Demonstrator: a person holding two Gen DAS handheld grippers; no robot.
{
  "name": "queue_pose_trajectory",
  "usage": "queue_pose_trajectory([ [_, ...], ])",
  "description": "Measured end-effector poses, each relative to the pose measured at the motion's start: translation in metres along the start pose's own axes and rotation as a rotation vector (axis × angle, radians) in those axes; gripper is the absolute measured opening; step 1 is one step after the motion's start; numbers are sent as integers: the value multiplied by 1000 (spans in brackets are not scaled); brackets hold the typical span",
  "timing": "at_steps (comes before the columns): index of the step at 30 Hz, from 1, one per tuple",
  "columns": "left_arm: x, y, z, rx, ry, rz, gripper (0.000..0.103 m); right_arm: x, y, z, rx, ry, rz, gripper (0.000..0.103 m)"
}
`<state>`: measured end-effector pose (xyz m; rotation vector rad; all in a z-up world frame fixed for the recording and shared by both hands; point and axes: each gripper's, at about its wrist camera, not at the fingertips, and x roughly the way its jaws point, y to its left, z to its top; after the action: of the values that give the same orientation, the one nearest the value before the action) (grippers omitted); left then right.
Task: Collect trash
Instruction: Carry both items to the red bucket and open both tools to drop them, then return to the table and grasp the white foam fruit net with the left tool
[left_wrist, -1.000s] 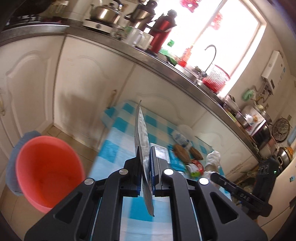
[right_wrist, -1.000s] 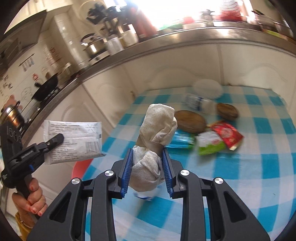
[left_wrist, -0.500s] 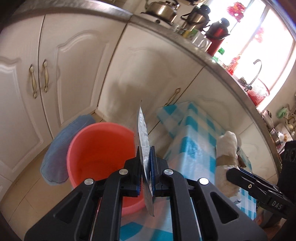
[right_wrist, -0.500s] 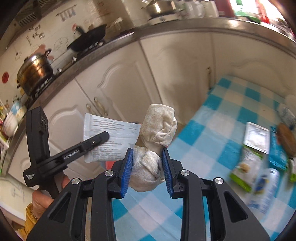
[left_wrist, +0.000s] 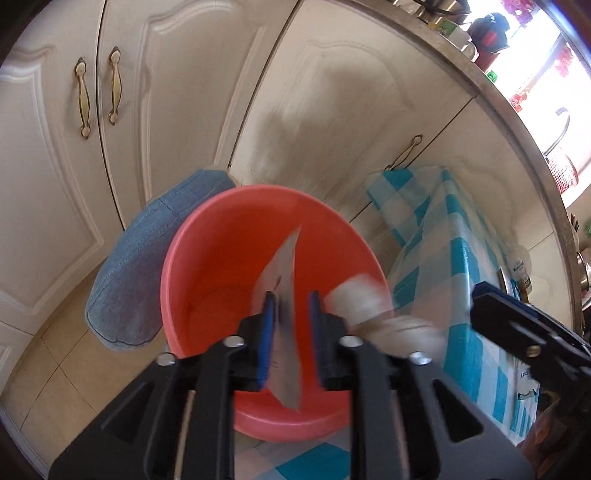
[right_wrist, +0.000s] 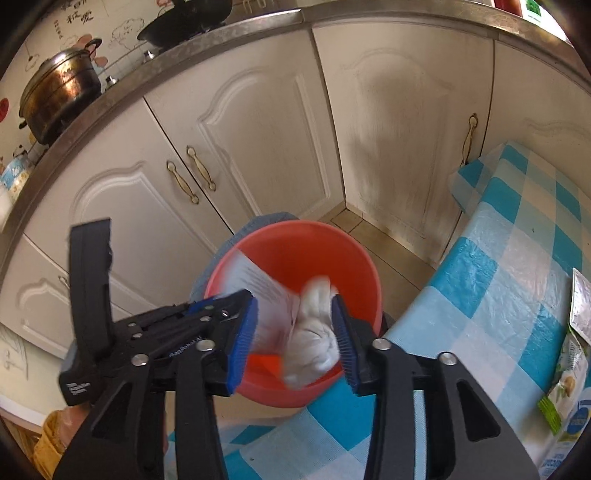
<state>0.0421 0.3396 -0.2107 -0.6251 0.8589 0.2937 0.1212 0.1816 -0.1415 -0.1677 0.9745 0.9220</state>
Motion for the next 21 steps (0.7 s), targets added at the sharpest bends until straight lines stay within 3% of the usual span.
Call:
queue_pose_trajectory([
  [6,-18,0,-3,-11,-78,51,72,-45,-17,-11,47,-137,6,79],
  [9,-35,-8,-7,9,-146,71,82,-80,-36,-22,99,-225,25,83],
  [15,-71,-38,-17,103,-241,61,85,-145,-93,-58,251,-371,-2,90],
  [21,-98,-79,-32,195,-238,10,85,-213,-163,-94,392,-510,-67,91],
])
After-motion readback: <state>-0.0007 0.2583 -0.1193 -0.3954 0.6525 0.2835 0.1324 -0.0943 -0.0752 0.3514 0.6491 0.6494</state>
